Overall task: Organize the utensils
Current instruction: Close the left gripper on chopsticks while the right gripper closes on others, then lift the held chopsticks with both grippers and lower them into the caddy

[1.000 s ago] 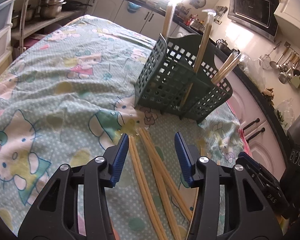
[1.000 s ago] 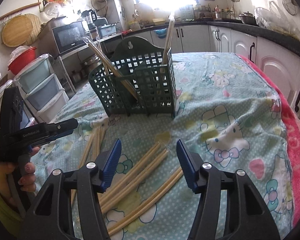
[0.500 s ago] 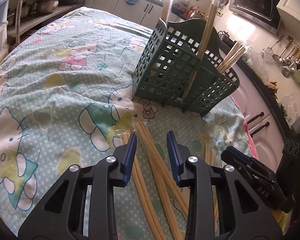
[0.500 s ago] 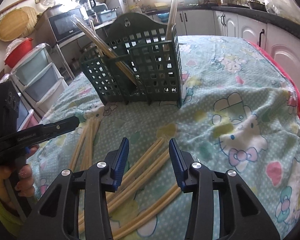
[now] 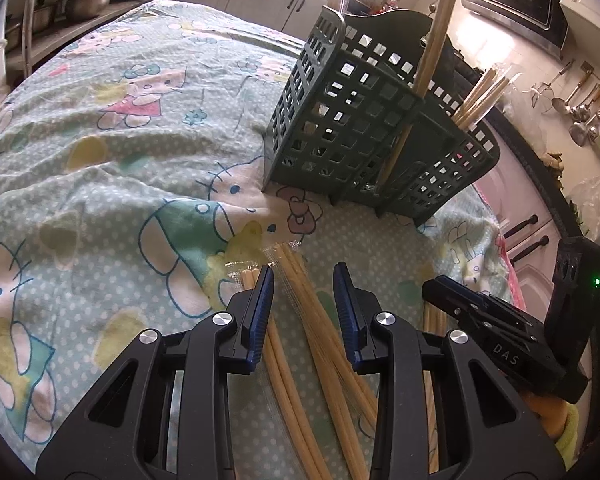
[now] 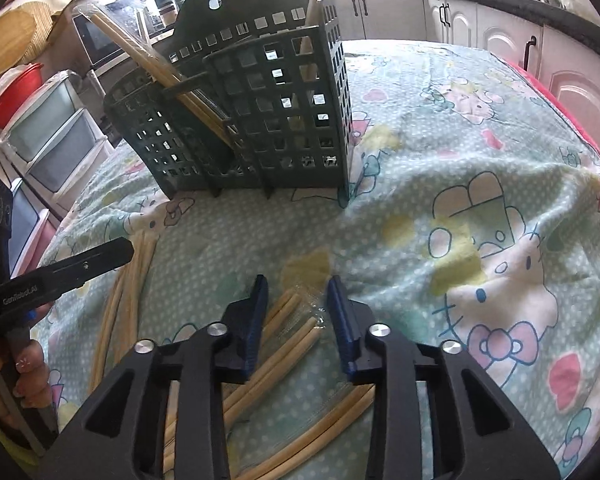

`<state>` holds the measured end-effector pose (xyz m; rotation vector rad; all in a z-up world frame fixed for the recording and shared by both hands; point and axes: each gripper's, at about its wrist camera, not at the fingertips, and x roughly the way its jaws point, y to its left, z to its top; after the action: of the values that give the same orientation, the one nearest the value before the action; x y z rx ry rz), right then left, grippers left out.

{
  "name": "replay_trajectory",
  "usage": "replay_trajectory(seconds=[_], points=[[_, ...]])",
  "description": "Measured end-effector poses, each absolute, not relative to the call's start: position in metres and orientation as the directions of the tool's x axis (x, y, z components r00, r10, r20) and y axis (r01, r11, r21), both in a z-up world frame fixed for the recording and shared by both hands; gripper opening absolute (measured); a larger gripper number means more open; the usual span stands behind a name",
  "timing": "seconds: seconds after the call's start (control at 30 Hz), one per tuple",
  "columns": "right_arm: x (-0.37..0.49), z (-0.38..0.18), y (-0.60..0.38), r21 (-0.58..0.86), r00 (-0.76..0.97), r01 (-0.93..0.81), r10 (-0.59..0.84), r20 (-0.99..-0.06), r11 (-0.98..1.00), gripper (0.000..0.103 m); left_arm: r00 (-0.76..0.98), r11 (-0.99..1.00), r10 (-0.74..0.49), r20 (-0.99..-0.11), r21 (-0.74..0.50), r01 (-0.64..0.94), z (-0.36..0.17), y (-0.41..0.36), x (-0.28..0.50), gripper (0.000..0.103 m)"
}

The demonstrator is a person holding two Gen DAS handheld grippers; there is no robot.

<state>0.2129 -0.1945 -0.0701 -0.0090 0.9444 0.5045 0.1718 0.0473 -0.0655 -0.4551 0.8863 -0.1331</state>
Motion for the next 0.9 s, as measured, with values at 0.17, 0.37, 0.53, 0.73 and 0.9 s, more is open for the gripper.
replay_trajectory(seconds=[0.17,0.37,0.53,0.73,0.9], points=[[0.214,-0.070,-0.195,0.215,0.481,-0.415,0.414,-0.773,0.884,0.020,0.628,0.897,-0.287,-0.724,-0.432,-0.089,-0.067,0.048,0.180,0.025],[0.215,-0.068,-0.197,0.222,0.488,-0.417,0.423,-0.764,0.881,0.012,0.615,0.893,-0.284,-0.736,-0.437,-0.110,-0.071,0.052,0.190,0.025],[0.216,-0.066,-0.200,0.237,0.493,-0.411,0.434,-0.754,0.880,0.008,0.616,0.900,-0.263,-0.743,-0.419,-0.122,-0.070,0.052,0.198,0.016],[0.218,-0.060,-0.206,0.261,0.500,-0.406,0.452,-0.739,0.876,0.002,0.626,0.896,-0.265,-0.733,-0.428,-0.122,-0.067,0.056,0.199,0.006],[0.220,-0.055,-0.208,0.293,0.496,-0.407,0.478,-0.724,0.865,0.002,0.641,0.888,-0.279,-0.715,-0.447,-0.111,-0.060,0.063,0.194,0.002]])
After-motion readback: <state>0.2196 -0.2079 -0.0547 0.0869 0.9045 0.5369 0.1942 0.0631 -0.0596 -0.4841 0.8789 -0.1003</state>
